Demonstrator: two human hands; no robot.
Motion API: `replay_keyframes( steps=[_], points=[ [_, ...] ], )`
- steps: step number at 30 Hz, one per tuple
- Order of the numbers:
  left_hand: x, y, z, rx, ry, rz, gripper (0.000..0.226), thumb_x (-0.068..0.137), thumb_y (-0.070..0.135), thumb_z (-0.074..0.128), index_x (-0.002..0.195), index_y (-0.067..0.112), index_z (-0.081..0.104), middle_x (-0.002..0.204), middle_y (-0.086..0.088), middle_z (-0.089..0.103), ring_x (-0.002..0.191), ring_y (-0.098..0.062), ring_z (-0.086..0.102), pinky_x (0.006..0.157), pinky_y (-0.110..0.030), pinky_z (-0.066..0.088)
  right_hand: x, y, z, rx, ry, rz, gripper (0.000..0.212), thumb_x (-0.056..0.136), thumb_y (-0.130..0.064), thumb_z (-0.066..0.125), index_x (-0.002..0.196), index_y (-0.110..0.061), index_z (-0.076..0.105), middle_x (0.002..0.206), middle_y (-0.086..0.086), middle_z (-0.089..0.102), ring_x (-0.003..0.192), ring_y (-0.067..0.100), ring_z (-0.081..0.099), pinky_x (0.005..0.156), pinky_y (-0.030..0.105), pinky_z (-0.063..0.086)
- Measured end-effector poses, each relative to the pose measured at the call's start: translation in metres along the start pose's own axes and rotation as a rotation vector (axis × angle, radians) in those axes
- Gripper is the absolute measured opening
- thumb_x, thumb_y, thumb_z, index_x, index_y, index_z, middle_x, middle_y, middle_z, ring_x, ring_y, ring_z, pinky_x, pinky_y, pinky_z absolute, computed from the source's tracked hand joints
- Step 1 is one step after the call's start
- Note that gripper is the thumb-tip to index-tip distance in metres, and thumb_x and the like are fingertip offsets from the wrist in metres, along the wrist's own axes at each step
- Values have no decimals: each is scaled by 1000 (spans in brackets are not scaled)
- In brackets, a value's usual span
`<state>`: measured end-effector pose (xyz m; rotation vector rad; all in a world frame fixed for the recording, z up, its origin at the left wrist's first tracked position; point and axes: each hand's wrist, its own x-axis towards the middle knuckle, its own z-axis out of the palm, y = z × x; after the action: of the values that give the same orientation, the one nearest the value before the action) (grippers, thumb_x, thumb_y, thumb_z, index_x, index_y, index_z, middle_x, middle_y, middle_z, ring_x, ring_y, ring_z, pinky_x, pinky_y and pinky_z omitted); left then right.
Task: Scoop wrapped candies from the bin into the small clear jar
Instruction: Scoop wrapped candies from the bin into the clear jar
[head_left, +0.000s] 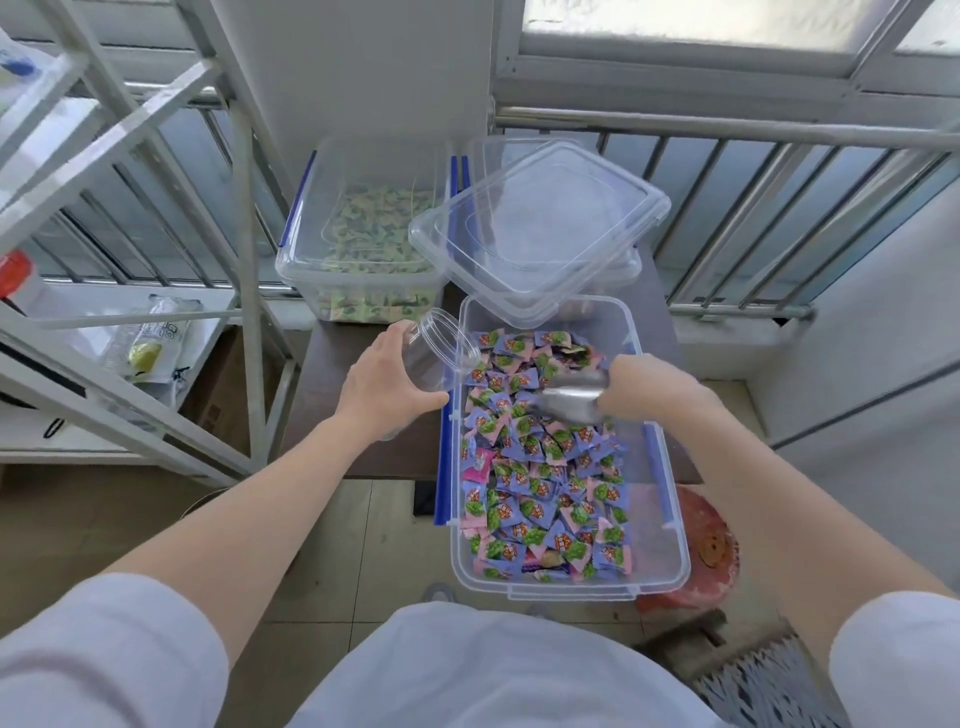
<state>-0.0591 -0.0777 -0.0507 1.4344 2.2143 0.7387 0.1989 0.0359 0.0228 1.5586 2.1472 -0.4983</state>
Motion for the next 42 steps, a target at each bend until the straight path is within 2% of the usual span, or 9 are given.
replay_keyframes(
  steps=[4, 8, 13, 18, 22, 29, 33, 38, 42],
  points=[
    [-1, -3, 1, -24, 4, -20, 97, 59, 45, 81, 141, 22, 34, 137, 0, 50, 123, -22, 50, 98, -47, 46, -17, -3, -11, -183, -126, 38, 24, 86, -19, 51, 65, -9, 44, 66, 4, 49, 67, 25, 51, 69, 31, 42],
    [-1, -3, 2, -34, 9, -15, 95, 60, 43, 82, 140, 22, 35, 137, 1, 51, 123, -21, 50, 98, -47, 46, -6, -9, 9, -164, -51, -14, 9, 88, -16, 49, 86, -7, 51, 76, 3, 50, 75, 26, 53, 68, 32, 42],
    [0, -4, 3, -38, 14, -7, 94, 61, 42, 82, 140, 21, 35, 135, 1, 51, 121, -20, 51, 95, -43, 46, 19, -2, 38, 74, -66, -68, 25, 86, -11, 48, 62, -8, 41, 63, 7, 45, 54, 22, 42, 48, 25, 31],
    [-1, -5, 3, -51, -1, -7, 93, 63, 39, 83, 140, 22, 34, 135, 3, 51, 120, -18, 50, 92, -37, 45, 34, -32, 65, 179, 86, -36, 16, 89, -5, 47, 74, -5, 45, 76, 9, 51, 73, 27, 51, 63, 31, 42],
    [-1, -5, 1, -61, 3, 2, 91, 63, 39, 84, 139, 23, 35, 133, 4, 51, 120, -17, 51, 91, -35, 44, 47, -44, 64, 249, 93, -28, 5, 89, -2, 46, 86, -3, 50, 86, 13, 54, 78, 29, 54, 66, 33, 44],
    [-3, -6, 1, -98, -27, -10, 90, 64, 38, 83, 139, 26, 34, 134, 6, 51, 120, -14, 50, 90, -32, 43, 52, -26, 82, 201, 156, -70, 23, 97, -18, 43, 105, -5, 61, 106, 14, 65, 99, 34, 62, 71, 32, 43],
    [-2, -5, -3, -91, -43, 12, 89, 62, 37, 83, 137, 27, 36, 132, 8, 52, 120, -11, 49, 91, -26, 40, 58, -33, 81, 285, 187, -10, 18, 95, -19, 44, 99, -9, 57, 105, 12, 65, 94, 32, 61, 70, 33, 43],
    [-2, -4, -7, -86, -75, 34, 91, 61, 35, 84, 137, 28, 35, 133, 9, 52, 121, -9, 48, 93, -26, 39, 57, -21, 79, 303, 202, -86, 20, 96, -27, 41, 98, -13, 55, 98, 7, 66, 89, 31, 62, 72, 37, 48],
    [-2, -6, -10, -93, -100, 34, 94, 59, 28, 85, 138, 27, 35, 133, 9, 50, 121, -10, 46, 93, -28, 38, 46, -3, 81, 344, 219, -163, 18, 97, -25, 44, 94, -9, 53, 82, 4, 61, 76, 28, 57, 60, 33, 39]
  ],
)
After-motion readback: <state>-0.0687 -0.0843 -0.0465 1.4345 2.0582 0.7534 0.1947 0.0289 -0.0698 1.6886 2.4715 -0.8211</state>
